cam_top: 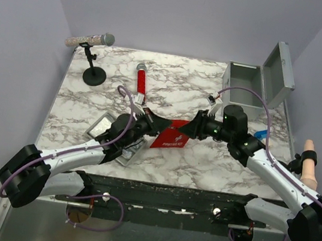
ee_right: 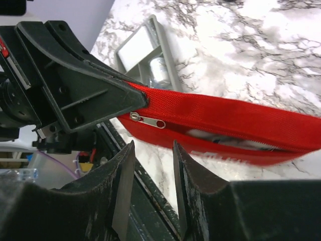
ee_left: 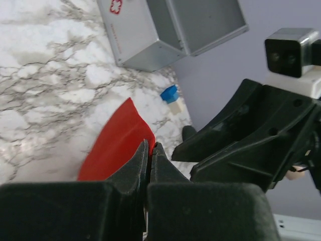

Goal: Organize the medicine kit

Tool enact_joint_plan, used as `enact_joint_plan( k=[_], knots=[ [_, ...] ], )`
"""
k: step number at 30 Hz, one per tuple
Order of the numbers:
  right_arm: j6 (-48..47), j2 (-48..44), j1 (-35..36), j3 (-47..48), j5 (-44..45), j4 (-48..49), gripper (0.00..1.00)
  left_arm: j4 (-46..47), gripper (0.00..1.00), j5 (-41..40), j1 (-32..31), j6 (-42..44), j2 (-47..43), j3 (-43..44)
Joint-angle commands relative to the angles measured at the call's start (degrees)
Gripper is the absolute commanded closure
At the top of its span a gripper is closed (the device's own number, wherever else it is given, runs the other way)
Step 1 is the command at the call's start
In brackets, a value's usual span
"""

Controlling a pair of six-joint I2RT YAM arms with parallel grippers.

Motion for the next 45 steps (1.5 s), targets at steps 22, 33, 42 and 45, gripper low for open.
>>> enact_joint_plan(
  k=[22, 33, 42, 45],
  knots=[
    [3.2, 0.2, 0.4, 2.6, -4.1, 5.7, 0.53, -2.2, 1.00, 1.2, 0.2, -5.5, -0.2, 8.3],
    [4.9, 1.6, 0.4, 3.3, -3.1, 5.6, 0.54, -5.6, 1.00, -2.3, -1.4, -4.6, 1.9, 11.9],
    [6.8, 2.1, 0.5, 3.6, -2.1, 6.9, 0.62, -6.8, 1.00, -4.1, -2.8, -3.4, 2.9, 13.4],
    [7.2, 2.3, 0.5, 3.7, -2.2, 6.9, 0.71, -7.0, 1.00, -4.2, -3.0, -3.3, 2.8, 13.4]
  ],
)
